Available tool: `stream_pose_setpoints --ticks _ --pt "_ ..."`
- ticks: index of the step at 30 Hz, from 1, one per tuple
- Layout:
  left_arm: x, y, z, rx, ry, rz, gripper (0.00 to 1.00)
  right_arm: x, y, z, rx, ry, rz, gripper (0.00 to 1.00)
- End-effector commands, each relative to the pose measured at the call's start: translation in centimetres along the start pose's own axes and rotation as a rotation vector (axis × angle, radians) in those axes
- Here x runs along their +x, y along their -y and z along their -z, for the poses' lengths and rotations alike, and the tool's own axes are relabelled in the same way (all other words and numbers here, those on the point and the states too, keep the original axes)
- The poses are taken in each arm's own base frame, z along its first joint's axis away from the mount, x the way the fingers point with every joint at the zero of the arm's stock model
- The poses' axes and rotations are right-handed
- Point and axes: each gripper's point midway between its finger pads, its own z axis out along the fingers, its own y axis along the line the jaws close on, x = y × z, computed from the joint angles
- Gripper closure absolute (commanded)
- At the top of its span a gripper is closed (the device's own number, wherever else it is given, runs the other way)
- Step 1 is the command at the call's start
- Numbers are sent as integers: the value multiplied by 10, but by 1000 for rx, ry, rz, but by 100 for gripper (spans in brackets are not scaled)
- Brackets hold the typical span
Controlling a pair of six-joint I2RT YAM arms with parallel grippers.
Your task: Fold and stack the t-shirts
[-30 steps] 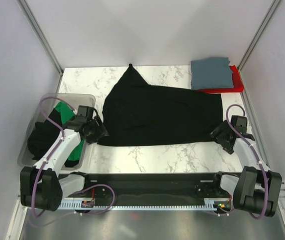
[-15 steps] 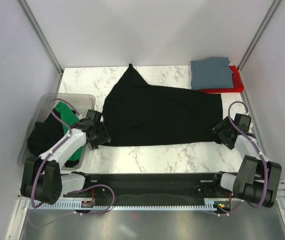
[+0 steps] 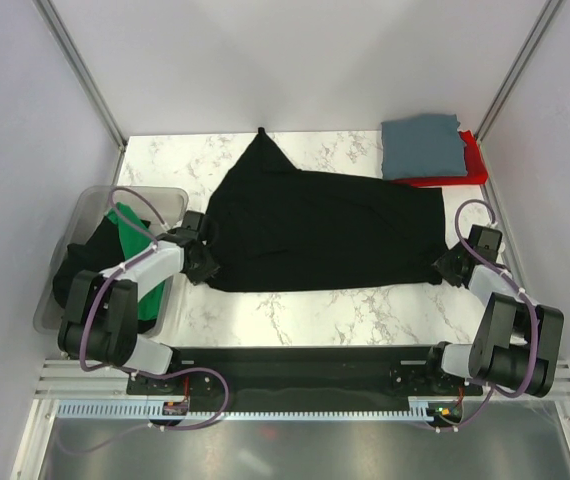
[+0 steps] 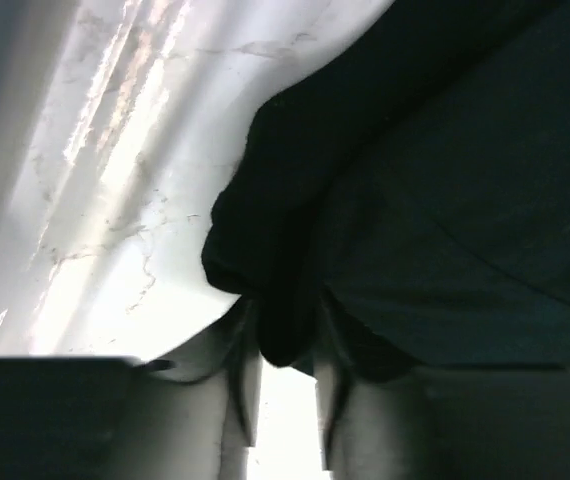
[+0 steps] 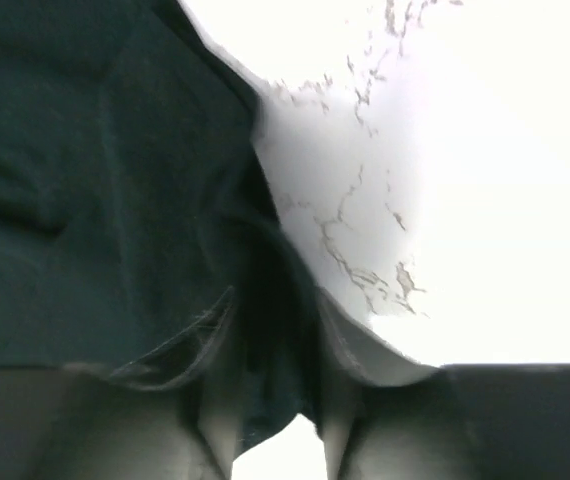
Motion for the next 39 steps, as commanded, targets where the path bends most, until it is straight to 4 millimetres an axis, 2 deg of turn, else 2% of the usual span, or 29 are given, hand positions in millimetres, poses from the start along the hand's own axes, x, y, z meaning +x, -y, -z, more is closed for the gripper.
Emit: stream_pose_setpoints --ticks 1,2,3,5,6,7,8,9,10,11,12,13,14,15,16,17,18,20,21,22,23,25,26,28,29,31,34,35,39 --pt "1 -15 -15 -74 -19 75 72 21 13 -1 42 -72 -2 69" --pt "0 -13 -15 -67 -20 75 94 20 13 1 42 -67 2 81" --pt "-2 -8 -13 -50 -22 75 98 18 12 2 44 -67 3 86" --pt "-8 -2 -6 -22 -14 76 98 15 10 4 44 -65 2 97" --pt "-13 5 0 2 -9 78 98 10 5 6 36 -61 -1 100" --pt "-17 9 6 18 -4 80 98 6 1 7 29 -58 -1 100" --pt "-24 15 14 43 12 86 98 -7 -8 8 14 -41 -2 100" --pt "-37 29 26 89 31 89 98 -12 -13 9 10 -44 -15 100" --pt "-40 32 34 95 23 90 98 -19 -21 11 -8 -45 -21 100" --pt "-47 38 43 115 28 93 98 -44 -43 17 -57 -13 -19 100" --pt "-66 53 61 162 57 99 98 -54 -56 23 -88 -6 -20 100" --pt "-69 54 71 161 52 98 98 -66 -75 32 -154 -2 -10 100" --pt "-76 58 82 174 63 103 98 -99 -104 53 -234 74 10 100" --pt "-93 70 106 228 105 113 98 -114 -120 67 -288 110 33 100" --pt "-98 72 119 252 120 126 98 -127 -135 83 -341 144 73 100" --pt "-102 73 134 267 131 135 98 -147 -157 112 -416 211 108 100" --pt "-104 72 150 297 156 144 98 -150 -161 123 -429 219 125 100" --pt "-99 65 163 303 155 163 98 -153 -164 144 -439 248 186 100" --pt "-94 60 174 327 167 178 98 -145 -158 147 -427 230 198 100" --pt "-87 56 176 332 160 189 98 -140 -155 157 -431 246 212 100" --pt "-71 47 167 319 129 198 98 -125 -141 146 -400 221 207 100" --pt "-54 38 176 364 124 235 98 -110 -124 147 -367 221 189 100" --pt "-34 30 162 350 72 237 98 -89 -106 132 -326 166 165 100" --pt "-18 19 165 374 75 253 98 -75 -84 130 -275 160 120 100" --pt "-3 9 152 344 44 255 98 -57 -67 119 -240 119 95 100" --pt "22 -5 142 333 0 273 98 -39 -39 114 -166 106 17 100" --pt "46 -9 136 361 -63 305 98 -32 -17 112 -100 129 -54 100" --pt "57 -12 134 375 -82 312 98 -22 -8 107 -71 102 -78 100" --pt "73 -22 130 373 -105 336 98 -8 9 103 -26 63 -173 93"
